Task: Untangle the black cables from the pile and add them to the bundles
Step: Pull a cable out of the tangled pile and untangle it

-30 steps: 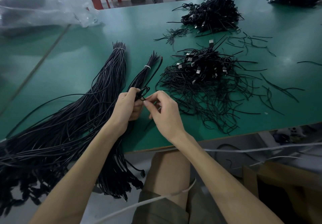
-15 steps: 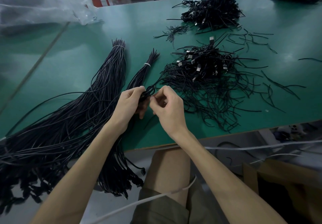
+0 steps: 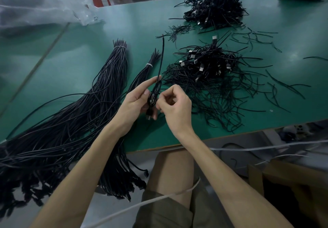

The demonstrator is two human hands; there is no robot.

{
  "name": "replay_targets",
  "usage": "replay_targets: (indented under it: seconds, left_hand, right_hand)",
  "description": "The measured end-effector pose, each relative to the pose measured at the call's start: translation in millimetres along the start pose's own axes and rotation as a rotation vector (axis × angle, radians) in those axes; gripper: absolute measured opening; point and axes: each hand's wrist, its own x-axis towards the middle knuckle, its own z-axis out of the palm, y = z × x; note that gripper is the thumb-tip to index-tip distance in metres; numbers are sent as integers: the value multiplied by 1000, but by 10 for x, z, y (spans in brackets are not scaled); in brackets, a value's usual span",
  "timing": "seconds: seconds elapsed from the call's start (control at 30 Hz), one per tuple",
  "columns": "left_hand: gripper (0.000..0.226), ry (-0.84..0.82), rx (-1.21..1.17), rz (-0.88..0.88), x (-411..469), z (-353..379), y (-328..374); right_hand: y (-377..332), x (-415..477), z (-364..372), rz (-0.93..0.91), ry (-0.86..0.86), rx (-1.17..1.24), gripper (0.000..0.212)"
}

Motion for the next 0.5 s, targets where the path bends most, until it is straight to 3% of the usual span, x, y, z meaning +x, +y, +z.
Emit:
replay_targets:
  seconds: [0.17, 0.5]
  left_hand:
    - [39, -61, -34, -28, 9, -31, -16]
    - [29, 125, -82, -151, 48, -29, 5]
  right_hand:
    - [-5, 6, -21, 44, 10, 25, 16]
    - [-31, 8, -4, 17, -58, -14, 16]
